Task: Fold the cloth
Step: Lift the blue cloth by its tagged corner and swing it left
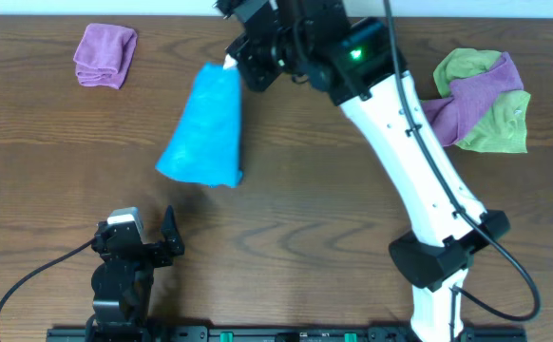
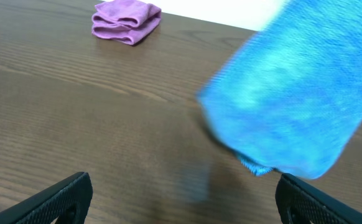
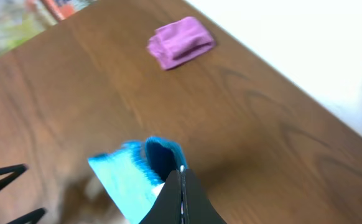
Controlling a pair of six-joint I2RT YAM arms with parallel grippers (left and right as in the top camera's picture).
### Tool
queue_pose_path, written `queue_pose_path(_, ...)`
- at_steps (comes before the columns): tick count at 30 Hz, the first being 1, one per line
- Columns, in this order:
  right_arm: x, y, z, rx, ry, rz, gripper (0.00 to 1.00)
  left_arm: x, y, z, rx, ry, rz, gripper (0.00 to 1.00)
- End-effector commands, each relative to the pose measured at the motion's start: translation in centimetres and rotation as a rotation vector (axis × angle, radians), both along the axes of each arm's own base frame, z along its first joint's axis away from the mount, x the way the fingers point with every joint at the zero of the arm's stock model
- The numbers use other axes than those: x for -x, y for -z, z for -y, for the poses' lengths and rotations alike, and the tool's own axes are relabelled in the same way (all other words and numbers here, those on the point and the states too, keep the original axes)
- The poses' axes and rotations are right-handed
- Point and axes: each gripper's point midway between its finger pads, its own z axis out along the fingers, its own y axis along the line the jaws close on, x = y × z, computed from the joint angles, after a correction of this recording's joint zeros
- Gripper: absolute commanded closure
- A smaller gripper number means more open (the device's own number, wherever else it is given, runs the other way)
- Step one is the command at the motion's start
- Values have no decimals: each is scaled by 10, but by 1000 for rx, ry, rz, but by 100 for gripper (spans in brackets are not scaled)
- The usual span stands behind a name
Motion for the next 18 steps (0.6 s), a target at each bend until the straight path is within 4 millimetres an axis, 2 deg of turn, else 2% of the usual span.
queue_pose_path(1, -15, -7, 14, 10, 31, 52, 99, 1, 10, -4, -7, -23, -20, 5)
queue_pose_path(5, -40, 3, 14, -5, 53, 77, 99, 1, 10, -4, -7, -23, -20, 5)
queue_pose_path(7, -55, -1, 6, -43, 50, 123, 99, 1, 10, -4, -7, -23, -20, 5)
queue_pose_path(10, -66, -26, -10, -144, 33, 211, 99, 1, 9, -4, -7, -23, -20, 5)
queue_pose_path(13, -65, -64, -26, -253, -24, 324, 99, 1, 10, -4, -7, -23, -20, 5)
queue_pose_path(15, -65, -79, -30, -289, -39, 373, 99, 1, 9, -4, -7, -23, -20, 5)
queue_pose_path(17, -63, -70, -29, -269, -39, 339, 99, 1, 9, -4, -7, -23, -20, 5)
queue_pose_path(18, -60, -52, -25, -230, -35, 273, 99, 1, 10, -4, -7, -23, -20, 5)
